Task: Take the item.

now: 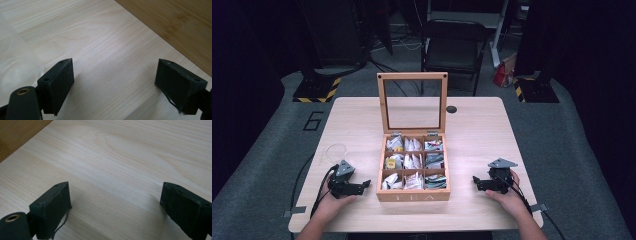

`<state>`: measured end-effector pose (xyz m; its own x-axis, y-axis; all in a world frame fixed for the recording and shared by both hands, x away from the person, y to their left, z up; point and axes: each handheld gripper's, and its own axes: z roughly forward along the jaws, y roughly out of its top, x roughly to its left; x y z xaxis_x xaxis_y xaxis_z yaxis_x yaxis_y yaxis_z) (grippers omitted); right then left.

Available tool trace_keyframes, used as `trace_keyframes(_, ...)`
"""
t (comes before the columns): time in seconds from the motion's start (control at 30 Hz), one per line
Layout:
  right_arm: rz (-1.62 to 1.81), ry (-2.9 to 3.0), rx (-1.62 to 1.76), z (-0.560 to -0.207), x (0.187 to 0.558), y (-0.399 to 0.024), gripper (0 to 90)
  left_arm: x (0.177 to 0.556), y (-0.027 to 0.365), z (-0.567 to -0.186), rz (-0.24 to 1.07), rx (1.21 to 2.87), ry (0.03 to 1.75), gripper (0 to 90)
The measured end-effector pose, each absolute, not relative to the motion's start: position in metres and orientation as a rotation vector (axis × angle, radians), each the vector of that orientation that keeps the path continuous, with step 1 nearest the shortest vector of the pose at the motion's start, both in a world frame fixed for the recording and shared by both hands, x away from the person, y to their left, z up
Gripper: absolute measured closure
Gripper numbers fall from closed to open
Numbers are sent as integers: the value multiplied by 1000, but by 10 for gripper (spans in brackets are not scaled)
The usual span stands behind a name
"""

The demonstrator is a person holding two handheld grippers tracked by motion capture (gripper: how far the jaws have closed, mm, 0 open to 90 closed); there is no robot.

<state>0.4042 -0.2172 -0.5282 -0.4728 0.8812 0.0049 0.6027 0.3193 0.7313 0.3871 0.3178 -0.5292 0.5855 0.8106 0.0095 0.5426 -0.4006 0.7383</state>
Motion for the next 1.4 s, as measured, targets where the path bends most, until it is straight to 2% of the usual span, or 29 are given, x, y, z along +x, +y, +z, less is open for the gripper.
trace_keyframes(0.53, 959, 2196, 1317, -528, 404, -217, 88, 386, 317, -529, 493, 2080, 1100, 173)
trace_keyframes(0.8, 960, 2206, 1302, -528, 405, -217, 73, 383, 317, -520, 461, 2087, 1099, 285)
trace_keyframes(0.93, 961, 2203, 1304, -529, 405, -217, 70, 380, 317, -513, 429, 2068, 1119, 389)
trace_keyframes(1.4, 961, 2203, 1304, -529, 405, -217, 70, 373, 316, -500, 374, 2012, 1107, 449)
